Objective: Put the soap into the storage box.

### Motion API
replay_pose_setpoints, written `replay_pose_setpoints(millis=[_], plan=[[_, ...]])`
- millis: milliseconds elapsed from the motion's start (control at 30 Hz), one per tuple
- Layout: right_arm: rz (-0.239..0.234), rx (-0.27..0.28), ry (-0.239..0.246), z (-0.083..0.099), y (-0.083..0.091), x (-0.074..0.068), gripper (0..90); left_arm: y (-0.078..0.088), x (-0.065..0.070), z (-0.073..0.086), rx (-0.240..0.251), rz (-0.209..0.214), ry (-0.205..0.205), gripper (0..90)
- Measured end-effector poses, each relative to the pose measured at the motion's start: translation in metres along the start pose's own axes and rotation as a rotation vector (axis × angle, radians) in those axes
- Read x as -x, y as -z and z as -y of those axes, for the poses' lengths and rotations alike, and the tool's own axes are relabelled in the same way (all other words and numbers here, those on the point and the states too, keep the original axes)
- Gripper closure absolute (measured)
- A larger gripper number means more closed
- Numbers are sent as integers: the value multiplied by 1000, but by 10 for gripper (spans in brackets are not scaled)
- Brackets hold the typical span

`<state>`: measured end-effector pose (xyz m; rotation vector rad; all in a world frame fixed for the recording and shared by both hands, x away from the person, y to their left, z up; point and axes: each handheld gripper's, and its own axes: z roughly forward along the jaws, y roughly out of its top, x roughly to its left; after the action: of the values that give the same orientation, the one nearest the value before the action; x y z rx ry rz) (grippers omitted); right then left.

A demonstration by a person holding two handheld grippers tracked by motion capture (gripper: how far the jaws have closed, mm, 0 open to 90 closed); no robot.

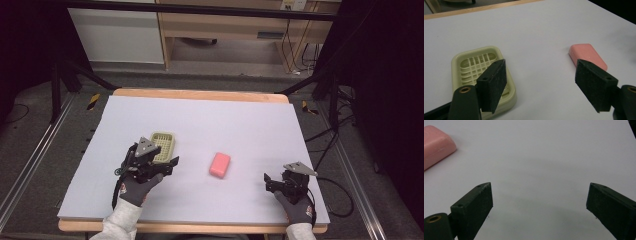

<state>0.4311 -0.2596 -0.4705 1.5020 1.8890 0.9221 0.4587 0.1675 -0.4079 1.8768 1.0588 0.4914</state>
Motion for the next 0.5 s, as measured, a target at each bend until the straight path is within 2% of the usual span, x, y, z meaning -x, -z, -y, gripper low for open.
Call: replay_pose_setpoints(millis=[500], plan=[[-6,-1,-1,0,-1,0,72,-20,16,-9,-18,20,-26,249]])
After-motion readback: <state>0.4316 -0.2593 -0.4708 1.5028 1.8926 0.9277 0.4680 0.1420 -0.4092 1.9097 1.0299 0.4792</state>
